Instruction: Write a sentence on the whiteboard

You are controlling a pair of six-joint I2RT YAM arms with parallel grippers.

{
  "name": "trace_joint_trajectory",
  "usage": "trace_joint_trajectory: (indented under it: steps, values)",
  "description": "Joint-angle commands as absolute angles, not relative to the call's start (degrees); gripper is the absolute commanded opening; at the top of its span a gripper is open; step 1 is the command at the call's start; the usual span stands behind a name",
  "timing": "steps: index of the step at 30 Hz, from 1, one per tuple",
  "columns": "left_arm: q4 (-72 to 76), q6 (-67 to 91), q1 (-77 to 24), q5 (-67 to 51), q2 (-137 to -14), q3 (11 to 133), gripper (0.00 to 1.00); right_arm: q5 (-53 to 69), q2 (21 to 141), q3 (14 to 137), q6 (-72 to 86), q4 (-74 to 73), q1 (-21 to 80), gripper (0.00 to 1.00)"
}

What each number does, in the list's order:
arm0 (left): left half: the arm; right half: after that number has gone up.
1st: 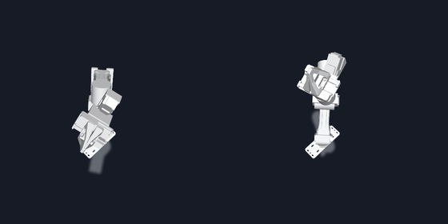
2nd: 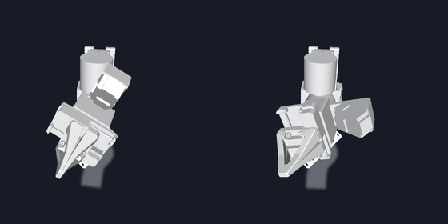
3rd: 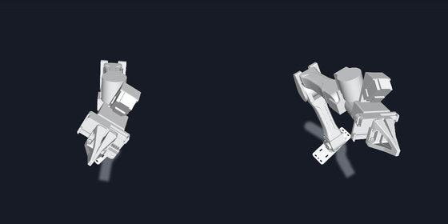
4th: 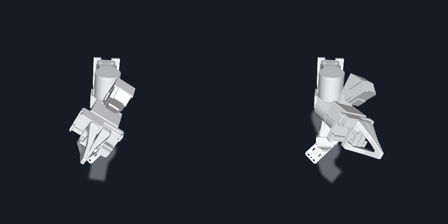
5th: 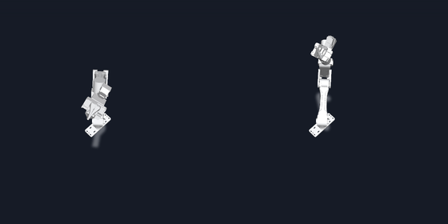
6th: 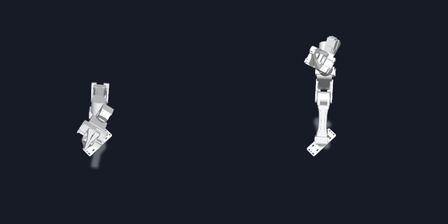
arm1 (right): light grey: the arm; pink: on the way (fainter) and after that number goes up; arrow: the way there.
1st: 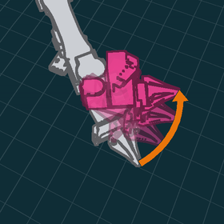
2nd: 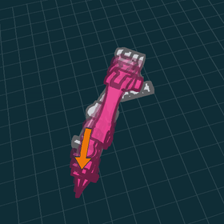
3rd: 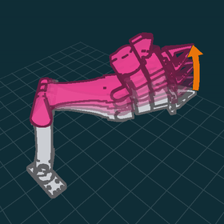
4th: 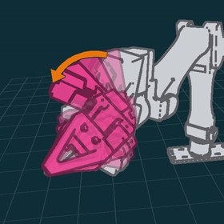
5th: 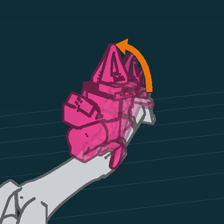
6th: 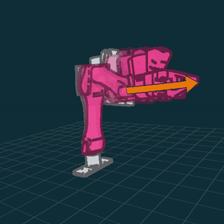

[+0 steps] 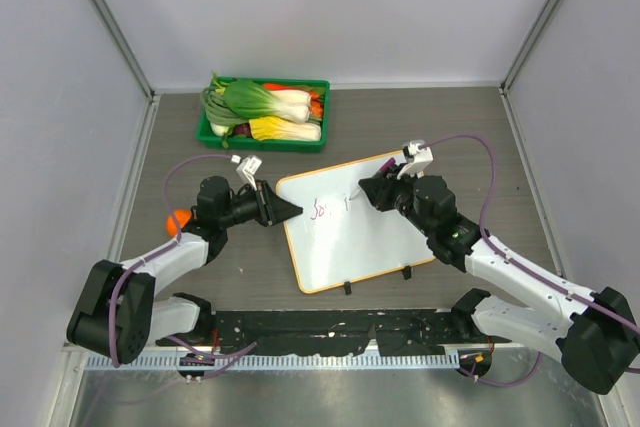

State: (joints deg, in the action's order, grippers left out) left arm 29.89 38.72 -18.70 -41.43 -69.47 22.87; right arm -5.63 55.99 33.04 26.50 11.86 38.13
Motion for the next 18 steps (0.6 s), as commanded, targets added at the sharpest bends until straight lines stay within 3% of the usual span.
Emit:
trace_joint_trajectory:
  steps: [1,18]
  values:
    - [25.0,29.2,-18.8,-33.9,-70.5,21.3,0.00,-5.7,55.6,32.5,24.9,10.1,38.1,0.01]
    - [25.0,29.2,-18.8,-33.8,-70.6,21.3,0.00,-8.9,53.2,31.6,23.5,6.6,38.1,0.01]
